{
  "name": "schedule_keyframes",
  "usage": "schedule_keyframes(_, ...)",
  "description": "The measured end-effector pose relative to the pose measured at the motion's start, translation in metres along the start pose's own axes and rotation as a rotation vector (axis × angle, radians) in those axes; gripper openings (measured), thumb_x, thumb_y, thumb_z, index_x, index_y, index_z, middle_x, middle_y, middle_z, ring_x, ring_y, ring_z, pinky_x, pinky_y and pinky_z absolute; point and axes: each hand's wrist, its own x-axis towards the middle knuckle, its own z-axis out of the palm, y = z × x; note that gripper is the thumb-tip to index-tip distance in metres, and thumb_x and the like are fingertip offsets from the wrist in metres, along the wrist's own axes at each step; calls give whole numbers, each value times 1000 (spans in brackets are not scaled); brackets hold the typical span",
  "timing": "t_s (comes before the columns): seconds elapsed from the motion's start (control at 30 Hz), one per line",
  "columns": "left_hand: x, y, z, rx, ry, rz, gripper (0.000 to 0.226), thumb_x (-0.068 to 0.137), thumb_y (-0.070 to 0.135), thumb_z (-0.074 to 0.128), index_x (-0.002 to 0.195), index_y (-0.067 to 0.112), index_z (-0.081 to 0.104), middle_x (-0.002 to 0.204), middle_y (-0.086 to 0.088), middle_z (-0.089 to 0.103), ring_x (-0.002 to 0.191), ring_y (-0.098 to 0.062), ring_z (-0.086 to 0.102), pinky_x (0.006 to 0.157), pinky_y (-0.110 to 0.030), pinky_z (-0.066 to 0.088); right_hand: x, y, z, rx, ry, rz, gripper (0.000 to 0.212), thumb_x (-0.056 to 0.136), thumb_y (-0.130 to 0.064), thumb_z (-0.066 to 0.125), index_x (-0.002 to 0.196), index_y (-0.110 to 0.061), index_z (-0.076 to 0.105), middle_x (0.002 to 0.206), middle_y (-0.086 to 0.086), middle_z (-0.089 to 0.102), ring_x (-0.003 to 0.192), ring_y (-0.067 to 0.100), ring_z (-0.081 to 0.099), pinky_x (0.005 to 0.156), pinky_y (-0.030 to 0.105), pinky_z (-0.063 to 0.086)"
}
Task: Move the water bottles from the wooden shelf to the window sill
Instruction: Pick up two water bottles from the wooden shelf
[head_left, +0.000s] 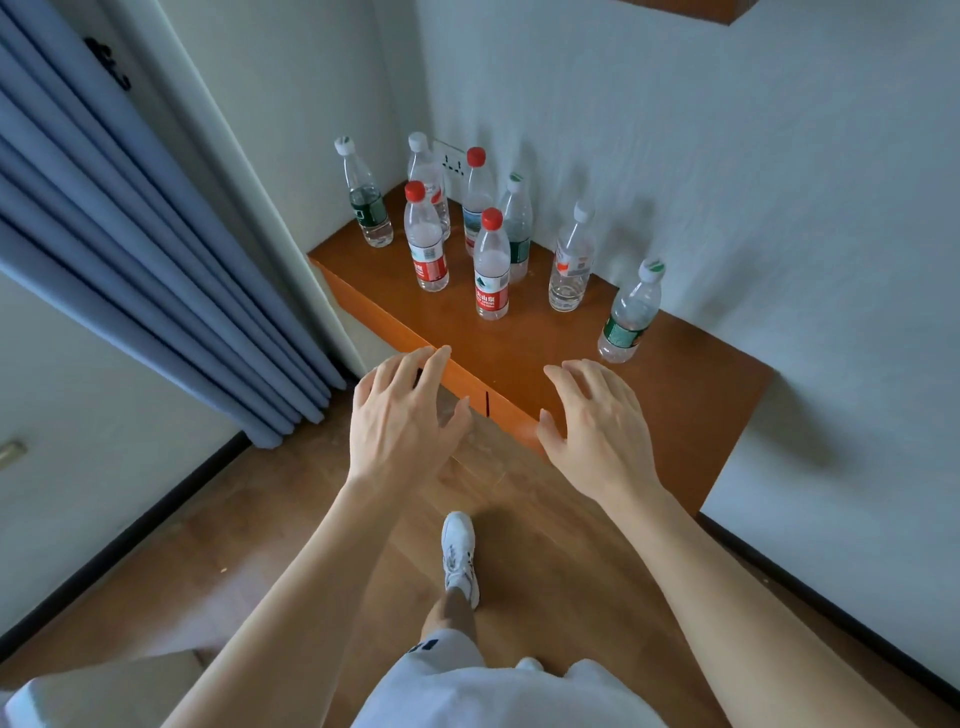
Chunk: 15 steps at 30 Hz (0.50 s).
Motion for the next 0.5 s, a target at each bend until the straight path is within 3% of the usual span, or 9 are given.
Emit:
schedule_keyframes(0.2, 86, -20, 25, -63, -4, 11, 60, 91, 56, 48, 142, 26, 45, 142, 1, 55, 132, -25, 48, 107, -48, 40, 67, 3, 18, -27, 49, 34, 50, 90, -42, 61, 134, -18, 58, 134, 8, 62, 125, 27, 57, 100, 41, 51)
schedule_keyframes(0.5, 194, -51, 54, -233, -83, -32, 65, 87, 58, 57, 143, 31, 39, 146, 2, 50, 134, -23, 46, 101, -49, 50, 132, 5, 44, 10, 106, 139, 48, 89, -42, 62, 131, -19, 61, 133, 7, 64, 124, 27, 60, 98, 43, 55)
